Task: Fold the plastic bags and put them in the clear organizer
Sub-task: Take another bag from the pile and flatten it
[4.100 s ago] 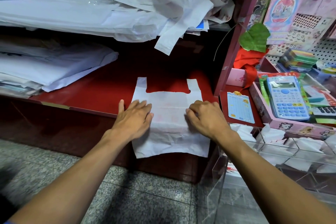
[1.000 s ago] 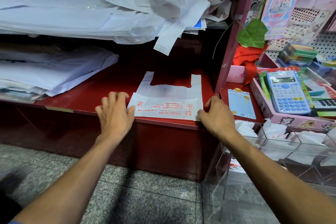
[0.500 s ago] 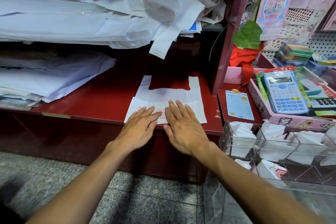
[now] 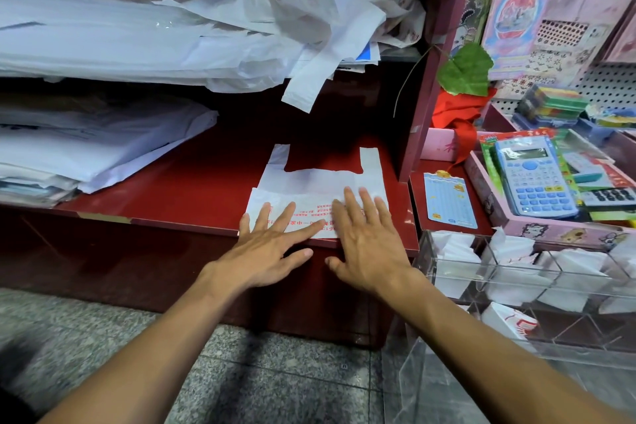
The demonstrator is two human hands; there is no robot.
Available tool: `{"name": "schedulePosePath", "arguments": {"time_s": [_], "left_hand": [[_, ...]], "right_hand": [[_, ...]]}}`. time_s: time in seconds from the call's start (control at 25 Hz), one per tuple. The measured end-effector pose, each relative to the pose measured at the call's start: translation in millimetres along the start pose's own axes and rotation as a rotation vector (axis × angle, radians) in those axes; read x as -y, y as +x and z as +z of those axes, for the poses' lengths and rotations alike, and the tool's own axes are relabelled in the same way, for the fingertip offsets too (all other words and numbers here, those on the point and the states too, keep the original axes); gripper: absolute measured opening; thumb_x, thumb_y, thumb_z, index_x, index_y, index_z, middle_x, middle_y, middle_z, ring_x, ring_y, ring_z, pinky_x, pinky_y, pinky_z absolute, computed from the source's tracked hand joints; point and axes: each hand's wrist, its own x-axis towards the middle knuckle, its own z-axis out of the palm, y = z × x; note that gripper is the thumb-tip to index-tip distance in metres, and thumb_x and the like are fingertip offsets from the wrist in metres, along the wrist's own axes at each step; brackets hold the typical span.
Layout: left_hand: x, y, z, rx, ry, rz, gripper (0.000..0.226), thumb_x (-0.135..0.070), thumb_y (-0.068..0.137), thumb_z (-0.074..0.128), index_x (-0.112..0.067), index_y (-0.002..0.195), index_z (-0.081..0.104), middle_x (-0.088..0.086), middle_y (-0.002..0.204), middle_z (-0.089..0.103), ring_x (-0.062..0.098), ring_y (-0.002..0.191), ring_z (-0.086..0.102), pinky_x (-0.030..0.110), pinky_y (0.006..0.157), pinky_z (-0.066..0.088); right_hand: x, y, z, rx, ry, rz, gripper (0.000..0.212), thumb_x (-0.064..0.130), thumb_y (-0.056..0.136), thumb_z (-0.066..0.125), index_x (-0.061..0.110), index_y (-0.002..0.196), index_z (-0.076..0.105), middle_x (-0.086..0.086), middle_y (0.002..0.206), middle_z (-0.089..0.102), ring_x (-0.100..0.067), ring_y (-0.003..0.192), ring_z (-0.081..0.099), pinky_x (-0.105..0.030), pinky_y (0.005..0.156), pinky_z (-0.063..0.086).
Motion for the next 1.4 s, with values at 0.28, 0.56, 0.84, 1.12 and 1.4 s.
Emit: {"name": "schedulePosePath", "arguments": {"time_s": [0.28, 0.56, 0.84, 1.12, 1.4], "left_hand": [[-14, -1, -5, 0.04, 0.018, 0.059, 0.053, -0.06, 0.1, 0.027, -0.07, 0.14, -0.006, -0.011, 0.162, -0.022, 0.036, 0.146, -0.025, 0.064, 0.114, -0.011], [10, 4, -4, -0.198, 0.14, -0.13, 0.092, -0.045, 0.088, 0.065, -0.038, 0.156, 0.003, -0.006, 0.165, 0.002, 0.021, 0.146, 0.013, 0.039, 0.107, 0.021], [45, -1, 8, -0.505, -0.191, 0.036, 0.058, -0.013, 0.075, 0.082, -0.034, 0.126, 0.064, -0.03, 0.119, 0.05, 0.006, 0.098, 0.034, 0.03, 0.077, 0.022], [64, -9, 9, -0.592, -0.515, 0.014, 0.046, -0.001, 0.081, 0.076, -0.044, 0.096, 0.07, -0.04, 0.107, 0.062, 0.008, 0.109, 0.053, 0.015, 0.099, 0.035], [54, -7, 3, -0.634, -0.787, -0.06, 0.026, -0.04, 0.092, 0.053, -0.019, 0.093, 0.068, -0.01, 0.095, 0.073, 0.006, 0.094, 0.066, 0.039, 0.089, 0.05]], "right_hand": [[-14, 14, 13, 0.18, 0.094, 0.021, 0.103, 0.049, 0.09, 0.061, 0.027, 0.154, -0.016, -0.007, 0.163, -0.018, -0.033, 0.15, -0.017, -0.05, 0.122, -0.005], [-30, -1, 12, 0.151, 0.114, 0.133, 0.102, 0.047, 0.09, 0.06, 0.013, 0.155, -0.01, -0.013, 0.164, -0.009, -0.033, 0.151, -0.007, -0.047, 0.122, 0.001], [-62, -10, -11, 0.086, 0.198, -0.047, 0.07, 0.043, 0.09, 0.064, 0.024, 0.149, 0.033, -0.001, 0.153, 0.039, -0.025, 0.139, 0.037, -0.041, 0.113, 0.035], [-95, -10, -9, -0.02, 0.642, 0.091, 0.025, 0.015, 0.086, 0.061, 0.026, 0.105, 0.072, 0.005, 0.101, 0.072, -0.016, 0.093, 0.064, -0.031, 0.083, 0.05], [-95, -9, -13, -0.106, 0.991, 0.264, 0.012, 0.02, 0.09, 0.068, 0.03, 0.096, 0.073, 0.018, 0.087, 0.07, 0.001, 0.077, 0.065, -0.01, 0.065, 0.045]]}}
